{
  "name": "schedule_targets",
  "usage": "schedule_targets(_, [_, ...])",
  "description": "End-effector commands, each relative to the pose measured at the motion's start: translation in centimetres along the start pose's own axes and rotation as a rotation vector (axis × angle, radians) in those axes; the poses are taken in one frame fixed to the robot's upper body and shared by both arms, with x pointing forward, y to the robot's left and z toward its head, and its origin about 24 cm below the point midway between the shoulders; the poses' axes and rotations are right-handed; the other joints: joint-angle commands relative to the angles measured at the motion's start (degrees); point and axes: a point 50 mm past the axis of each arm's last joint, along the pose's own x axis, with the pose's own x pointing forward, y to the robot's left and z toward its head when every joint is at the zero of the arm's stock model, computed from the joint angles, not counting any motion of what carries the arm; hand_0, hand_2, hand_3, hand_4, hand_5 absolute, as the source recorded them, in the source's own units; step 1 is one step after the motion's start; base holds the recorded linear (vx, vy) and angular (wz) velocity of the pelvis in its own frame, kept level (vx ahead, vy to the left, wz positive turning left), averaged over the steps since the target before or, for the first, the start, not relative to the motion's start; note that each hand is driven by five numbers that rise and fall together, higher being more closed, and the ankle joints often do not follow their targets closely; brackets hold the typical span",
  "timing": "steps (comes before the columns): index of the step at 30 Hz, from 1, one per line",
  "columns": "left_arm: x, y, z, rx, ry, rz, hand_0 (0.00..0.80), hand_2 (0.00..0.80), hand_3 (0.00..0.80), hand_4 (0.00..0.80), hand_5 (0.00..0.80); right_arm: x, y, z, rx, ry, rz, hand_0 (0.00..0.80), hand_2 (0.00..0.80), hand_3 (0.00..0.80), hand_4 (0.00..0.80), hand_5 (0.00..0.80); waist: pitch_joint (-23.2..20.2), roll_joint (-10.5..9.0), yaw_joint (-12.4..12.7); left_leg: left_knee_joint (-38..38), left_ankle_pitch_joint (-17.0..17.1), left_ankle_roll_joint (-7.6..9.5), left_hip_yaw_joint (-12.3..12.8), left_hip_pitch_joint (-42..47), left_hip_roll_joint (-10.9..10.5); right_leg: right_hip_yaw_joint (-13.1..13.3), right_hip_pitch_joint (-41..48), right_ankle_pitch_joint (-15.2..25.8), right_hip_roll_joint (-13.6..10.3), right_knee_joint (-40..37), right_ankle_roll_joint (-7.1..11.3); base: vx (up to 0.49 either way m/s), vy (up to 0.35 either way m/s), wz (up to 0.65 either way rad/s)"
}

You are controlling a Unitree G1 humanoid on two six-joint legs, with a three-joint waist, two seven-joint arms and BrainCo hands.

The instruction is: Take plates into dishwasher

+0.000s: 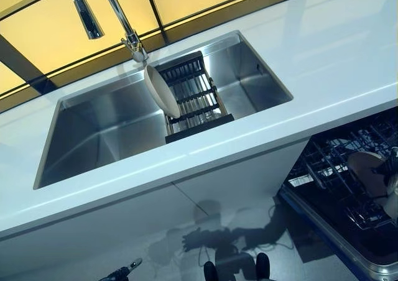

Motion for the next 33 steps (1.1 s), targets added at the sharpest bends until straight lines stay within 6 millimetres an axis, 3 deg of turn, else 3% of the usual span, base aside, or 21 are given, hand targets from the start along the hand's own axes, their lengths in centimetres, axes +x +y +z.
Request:
schedule_targets(1, [0.0, 1.9, -0.4, 0.012, 0.027, 0.060, 0.000, 0.000, 0.000, 0.000, 0.000, 0.0, -0.7, -0.5, 0.012, 0.054, -0.007, 0.000, 0.000, 0.000, 0.000, 0.000, -2.18, -5.82, -0.72, -0.16, -5.14, 1.53, -0.52, 1.80, -0.96, -1.25, 2.87, -5.22, -1.56, 0.17, 3.74, 0.031, 0.040, -0.06])
schedule_targets(8, [0.0, 2.9, -1.0, -0.005, 0.043, 0.103, 0.000, 0.000, 0.000, 0.000, 0.000, -0.6, -1.2, -2.3, 0.057, 0.082, 0.018, 0.000, 0.000, 0.000, 0.000, 0.000, -4.40, -10.04, -1.89, -0.16, -5.86, 1.59, 0.65, 3.49, 0.22, 0.28, 4.36, -5.49, -0.38, 0.17, 3.61, 0.022, 0.032, -0.09])
schedule_targets(16, [0.0, 3.6, -1.4, -0.026, 0.056, 0.149, 0.000, 0.000, 0.000, 0.000, 0.000, -0.4, -4.0, -5.4, 0.091, 0.172, 0.004, 0.000, 0.000, 0.000, 0.000, 0.000, -6.70, -13.45, -2.55, -0.16, -6.23, 1.64, 1.80, 5.09, 0.85, 1.35, 5.79, -5.54, 0.44, 0.17, 3.59, 0.013, 0.051, -0.10])
schedule_targets(26, [-0.1, 4.5, -1.5, -0.048, 0.060, 0.184, 0.000, 0.000, 0.000, 0.000, 0.000, -0.3, -10.9, -10.4, 0.234, 0.299, -0.177, 0.000, 0.000, 0.000, 0.000, 0.000, -8.51, -16.35, -2.38, -0.16, -6.02, 1.69, 1.22, 5.63, 1.00, 1.46, 6.83, -5.11, 1.12, 0.17, 3.80, 0.000, 0.020, -0.05])
schedule_targets(33, [-0.1, 4.7, -1.5, -0.056, 0.056, 0.181, 0.000, 0.000, 0.000, 0.000, 0.000, -0.2, -15.0, -10.3, 0.321, 0.300, -0.279, 0.000, 0.000, 0.000, 0.000, 0.000, -8.78, -16.94, -0.43, -0.16, -5.66, 1.59, -0.54, 5.34, 0.53, 0.17, 7.23, -5.47, 0.88, 0.17, 3.54, 0.000, 0.000, 0.00])
